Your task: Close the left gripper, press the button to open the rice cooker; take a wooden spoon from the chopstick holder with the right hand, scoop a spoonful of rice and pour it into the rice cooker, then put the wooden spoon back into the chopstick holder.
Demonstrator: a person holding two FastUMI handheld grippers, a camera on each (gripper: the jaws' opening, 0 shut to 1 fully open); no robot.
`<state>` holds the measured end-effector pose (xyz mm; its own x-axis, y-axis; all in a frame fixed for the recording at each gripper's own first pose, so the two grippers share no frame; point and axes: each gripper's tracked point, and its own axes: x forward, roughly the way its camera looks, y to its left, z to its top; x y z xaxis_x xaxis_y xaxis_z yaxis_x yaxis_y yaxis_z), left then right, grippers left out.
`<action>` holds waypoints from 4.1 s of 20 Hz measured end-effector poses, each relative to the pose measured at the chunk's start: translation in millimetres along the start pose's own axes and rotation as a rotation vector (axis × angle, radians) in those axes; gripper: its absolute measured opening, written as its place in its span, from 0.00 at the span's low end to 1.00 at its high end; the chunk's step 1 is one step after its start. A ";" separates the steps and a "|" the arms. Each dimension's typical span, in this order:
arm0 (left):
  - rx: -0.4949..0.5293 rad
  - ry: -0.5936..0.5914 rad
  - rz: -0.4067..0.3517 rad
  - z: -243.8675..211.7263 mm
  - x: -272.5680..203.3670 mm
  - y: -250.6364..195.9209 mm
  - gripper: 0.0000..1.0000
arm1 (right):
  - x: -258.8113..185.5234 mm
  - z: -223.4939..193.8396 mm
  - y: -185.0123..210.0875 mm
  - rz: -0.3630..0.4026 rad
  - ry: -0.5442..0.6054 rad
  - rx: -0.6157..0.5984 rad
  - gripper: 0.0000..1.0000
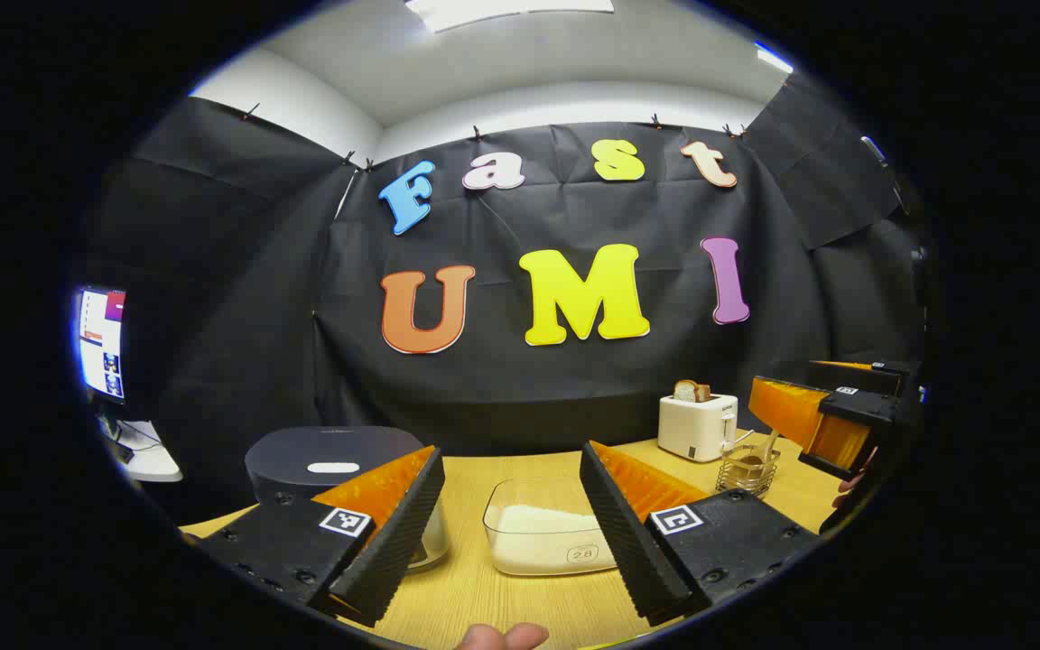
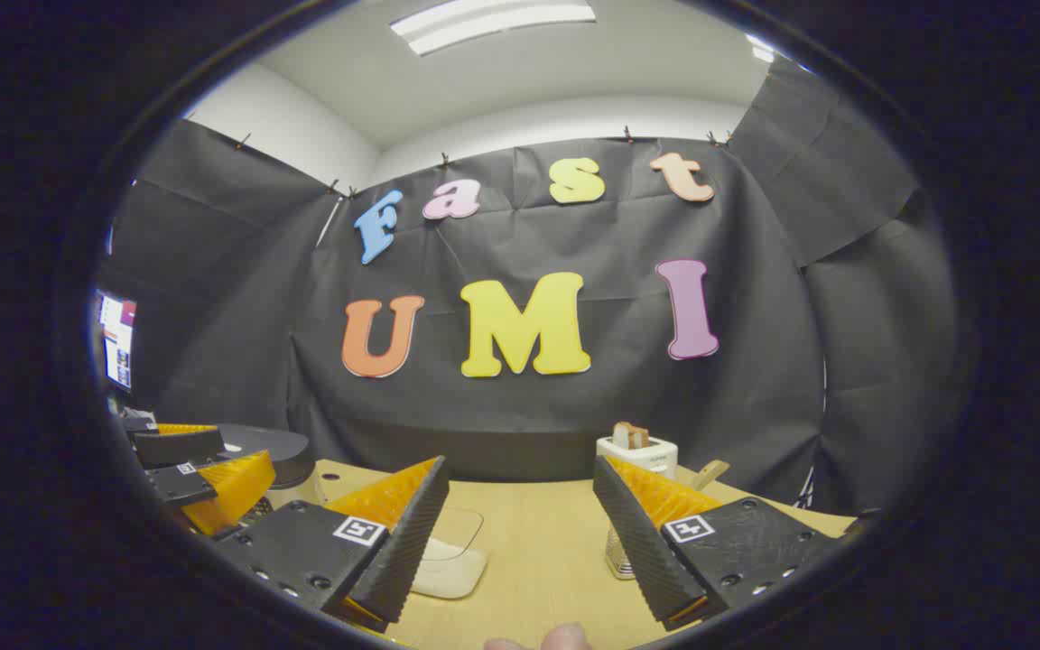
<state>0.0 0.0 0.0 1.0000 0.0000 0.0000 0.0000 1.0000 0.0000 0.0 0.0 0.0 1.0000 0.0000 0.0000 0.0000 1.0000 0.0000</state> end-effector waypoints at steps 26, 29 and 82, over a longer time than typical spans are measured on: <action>-0.035 0.113 0.096 -25.2 1.6 7.0 0.96 | 10.9 -9.9 -9.7 0.050 0.006 0.014 0.96; -0.016 0.112 0.156 -24.7 0.8 18.0 0.96 | 17.1 -12.9 -16.6 0.066 0.019 0.024 0.99; -0.260 0.639 0.319 -59.0 65.5 165.3 0.03 | 12.7 -37.5 -102.9 0.083 -0.018 0.062 0.96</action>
<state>65.5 165.3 -59.0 0.7569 0.2103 -0.6188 -0.3688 0.9191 -0.1387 12.7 -102.9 -37.5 0.9964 0.0825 0.0203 -0.0836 0.9946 0.0612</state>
